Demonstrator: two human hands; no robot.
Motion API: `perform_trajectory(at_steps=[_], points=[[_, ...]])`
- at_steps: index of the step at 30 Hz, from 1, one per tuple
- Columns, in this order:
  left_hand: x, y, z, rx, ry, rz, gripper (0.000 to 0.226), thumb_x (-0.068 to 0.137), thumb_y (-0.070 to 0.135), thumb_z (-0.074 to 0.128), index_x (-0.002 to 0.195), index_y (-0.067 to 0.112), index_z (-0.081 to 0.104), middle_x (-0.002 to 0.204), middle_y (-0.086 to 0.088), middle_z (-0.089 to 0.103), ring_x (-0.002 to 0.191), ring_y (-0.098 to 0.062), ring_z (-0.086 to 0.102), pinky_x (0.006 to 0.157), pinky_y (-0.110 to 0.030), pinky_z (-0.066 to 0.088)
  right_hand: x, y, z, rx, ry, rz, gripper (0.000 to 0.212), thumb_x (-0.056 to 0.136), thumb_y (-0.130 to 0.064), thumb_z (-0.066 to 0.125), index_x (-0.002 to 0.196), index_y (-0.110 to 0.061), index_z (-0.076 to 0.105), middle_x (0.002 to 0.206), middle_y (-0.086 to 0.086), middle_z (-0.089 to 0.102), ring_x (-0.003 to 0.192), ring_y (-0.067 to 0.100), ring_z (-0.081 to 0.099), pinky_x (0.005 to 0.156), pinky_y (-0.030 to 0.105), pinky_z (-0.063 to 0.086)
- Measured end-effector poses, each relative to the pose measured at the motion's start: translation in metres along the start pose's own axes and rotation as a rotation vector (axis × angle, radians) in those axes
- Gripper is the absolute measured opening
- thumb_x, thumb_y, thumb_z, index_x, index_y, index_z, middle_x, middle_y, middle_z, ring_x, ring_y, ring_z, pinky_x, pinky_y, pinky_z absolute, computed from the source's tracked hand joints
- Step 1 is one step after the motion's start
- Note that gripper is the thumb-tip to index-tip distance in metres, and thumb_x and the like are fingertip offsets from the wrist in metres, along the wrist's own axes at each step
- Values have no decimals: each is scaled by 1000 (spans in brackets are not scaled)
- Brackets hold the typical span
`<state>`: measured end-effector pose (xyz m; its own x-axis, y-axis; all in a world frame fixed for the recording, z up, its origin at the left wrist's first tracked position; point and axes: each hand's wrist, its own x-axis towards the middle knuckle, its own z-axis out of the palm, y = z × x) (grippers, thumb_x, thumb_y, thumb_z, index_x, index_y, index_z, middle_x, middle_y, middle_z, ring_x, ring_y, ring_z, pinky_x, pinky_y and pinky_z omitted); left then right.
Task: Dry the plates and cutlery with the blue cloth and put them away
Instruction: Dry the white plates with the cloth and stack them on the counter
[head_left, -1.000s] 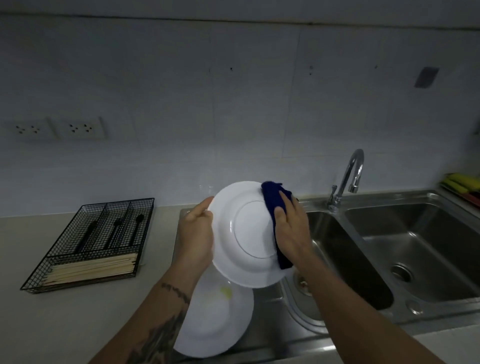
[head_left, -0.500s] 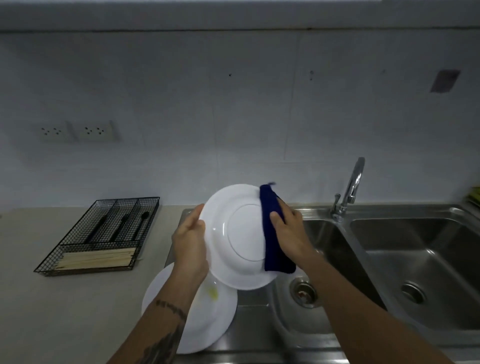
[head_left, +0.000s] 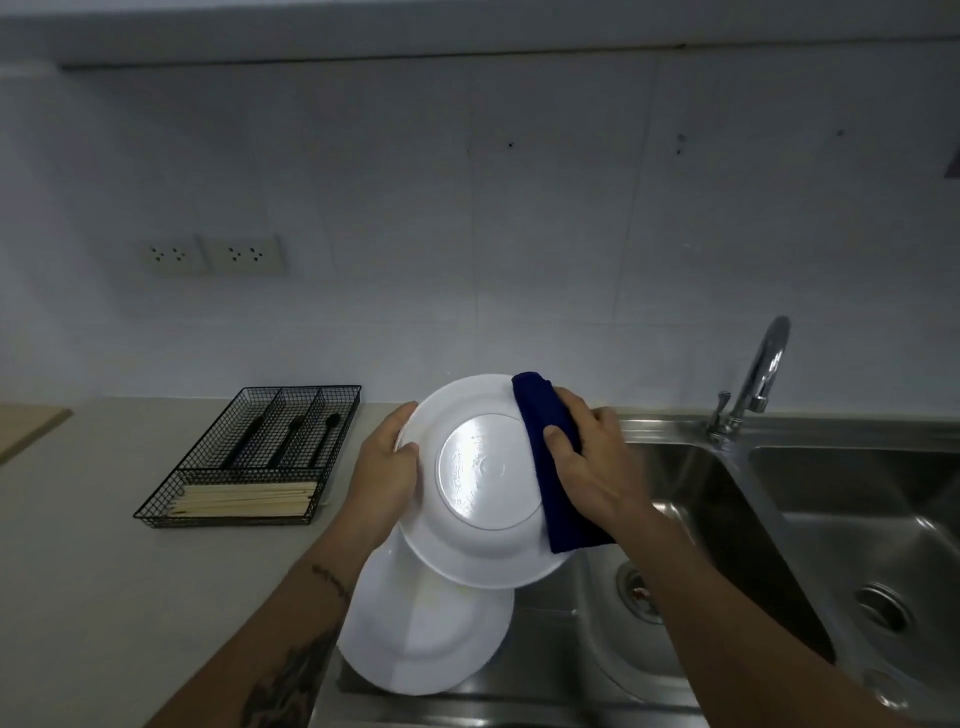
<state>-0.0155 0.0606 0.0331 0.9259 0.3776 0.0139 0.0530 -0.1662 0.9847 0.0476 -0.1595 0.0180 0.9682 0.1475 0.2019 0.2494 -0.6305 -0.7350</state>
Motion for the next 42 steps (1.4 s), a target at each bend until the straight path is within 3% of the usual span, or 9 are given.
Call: perform_trajectory(at_steps=[3, 11, 15, 18, 21, 28, 32, 37, 42], points=[[8, -1, -12, -47, -20, 23, 61, 79, -5, 42, 115, 36, 69, 107, 6, 73, 102, -23, 68, 89, -42, 55, 6, -15, 11, -43, 3, 10, 51, 101, -45, 37, 152, -43, 28, 131, 1, 41, 111, 22, 52, 94, 38, 47], [42, -9, -69, -112, -83, 24, 60, 88, -6, 43, 113, 43, 67, 113, 19, 66, 95, 4, 61, 79, -21, 50, 19, -82, 76, -235, 32, -96, 50, 103, -40, 37, 153, -43, 29, 147, 2, 34, 124, 30, 40, 109, 50, 36], [59, -23, -107, -157, -77, 42, 57, 89, -8, 44, 124, 31, 66, 122, 14, 63, 106, 0, 59, 83, -18, 47, 9, -80, 97, 185, 49, 72, 44, 102, -34, 50, 145, -41, 43, 133, -1, 49, 114, 18, 53, 98, 36, 46], [67, -31, -128, -175, -83, 68, 58, 90, -9, 45, 109, 40, 67, 117, 21, 64, 111, -6, 60, 87, -22, 47, -1, -81, 97, 755, -51, 367, 35, 96, -10, 63, 129, -24, 61, 121, 7, 69, 103, 26, 68, 87, 39, 56], [80, -42, -134, -85, -90, 110, 56, 92, -5, 44, 116, 40, 66, 126, 13, 64, 118, -12, 58, 100, -30, 47, -1, -87, 93, 884, -118, 385, 39, 88, 7, 64, 119, -17, 68, 115, 16, 73, 96, 33, 69, 85, 46, 57], [88, -41, -113, 89, -59, 85, 46, 103, 31, 44, 148, 39, 40, 144, 1, 33, 121, -10, 39, 104, -29, 31, 7, -100, 86, 608, -56, 83, 39, 83, 12, 66, 106, -19, 70, 100, 5, 75, 91, 28, 70, 77, 42, 60], [85, -21, -97, -390, -62, -236, 42, 102, 46, 43, 137, 25, 52, 134, -4, 57, 117, -23, 57, 96, -40, 48, 10, -108, 87, 311, -69, -161, 50, 80, 13, 67, 101, -32, 69, 98, -10, 71, 90, 12, 68, 78, 30, 58], [98, -14, -93, -608, -40, -336, 60, 93, 24, 55, 150, 18, 36, 140, -15, 53, 117, -37, 59, 70, -45, 60, 7, -104, 92, 12, -95, -420, 50, 76, 3, 72, 116, -27, 68, 108, -13, 65, 99, 10, 61, 85, 25, 51], [90, -20, -101, -515, -2, -274, 64, 84, 2, 38, 146, 15, 43, 133, -13, 58, 103, -32, 64, 60, -37, 57, -1, -90, 83, 171, -288, -252, 52, 86, 0, 69, 118, -41, 64, 118, -14, 66, 105, 4, 62, 88, 17, 51]])
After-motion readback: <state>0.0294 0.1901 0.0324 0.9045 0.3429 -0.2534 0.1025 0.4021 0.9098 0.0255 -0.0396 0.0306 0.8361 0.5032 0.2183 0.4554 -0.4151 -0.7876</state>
